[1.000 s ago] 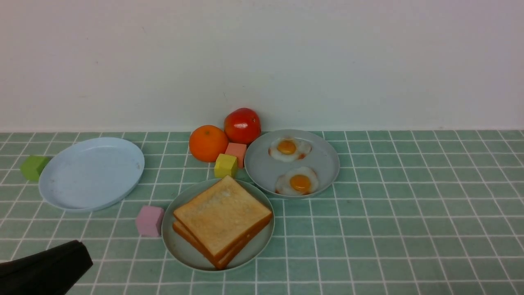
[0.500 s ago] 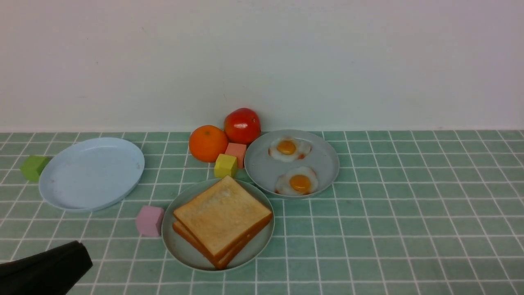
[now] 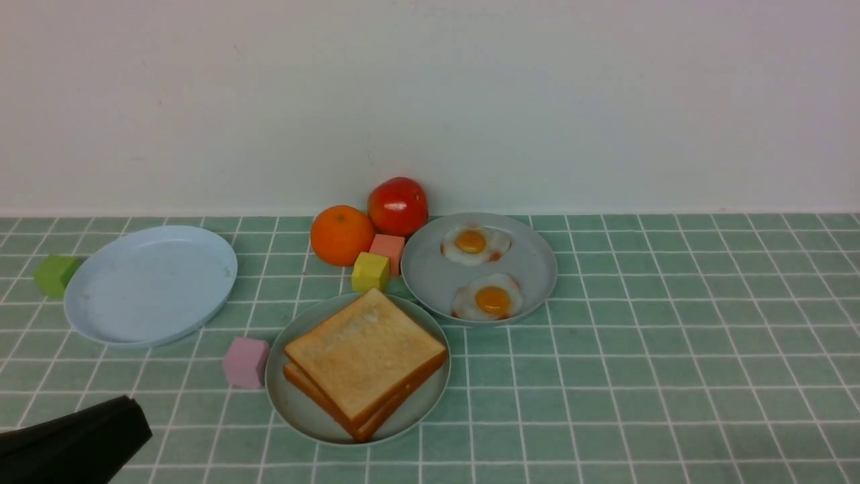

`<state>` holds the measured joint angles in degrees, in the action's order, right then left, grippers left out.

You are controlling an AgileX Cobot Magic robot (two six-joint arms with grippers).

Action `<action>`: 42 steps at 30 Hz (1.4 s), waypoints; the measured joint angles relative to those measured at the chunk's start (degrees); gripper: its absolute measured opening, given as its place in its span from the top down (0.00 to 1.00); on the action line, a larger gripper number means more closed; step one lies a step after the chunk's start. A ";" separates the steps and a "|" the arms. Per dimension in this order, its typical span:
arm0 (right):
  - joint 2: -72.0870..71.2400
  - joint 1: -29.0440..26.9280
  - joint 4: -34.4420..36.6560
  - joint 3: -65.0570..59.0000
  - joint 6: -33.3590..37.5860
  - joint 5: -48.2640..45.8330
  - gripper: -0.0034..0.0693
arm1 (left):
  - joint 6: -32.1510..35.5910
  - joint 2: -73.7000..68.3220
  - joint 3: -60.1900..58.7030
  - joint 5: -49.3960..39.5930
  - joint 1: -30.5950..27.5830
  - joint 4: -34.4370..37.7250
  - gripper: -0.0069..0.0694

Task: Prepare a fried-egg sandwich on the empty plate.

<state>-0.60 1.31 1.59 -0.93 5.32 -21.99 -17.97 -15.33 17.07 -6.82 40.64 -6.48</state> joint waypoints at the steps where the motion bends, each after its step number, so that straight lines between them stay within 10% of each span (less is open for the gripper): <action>1: 0.00 0.00 0.86 0.00 0.99 0.00 0.97 | 0.00 0.00 0.00 0.00 0.00 0.00 0.90; 34: 0.00 0.00 2.70 0.06 3.31 -0.38 0.96 | 0.00 0.06 -1.56 2.23 -1.33 0.00 0.88; 42: 0.00 0.00 2.74 0.06 3.31 -0.38 0.95 | 0.43 11.91 -10.65 2.36 -26.15 2.41 0.93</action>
<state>-0.60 1.31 4.33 -0.87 8.63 -22.37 -17.54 -3.43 6.42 -4.45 14.49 -4.08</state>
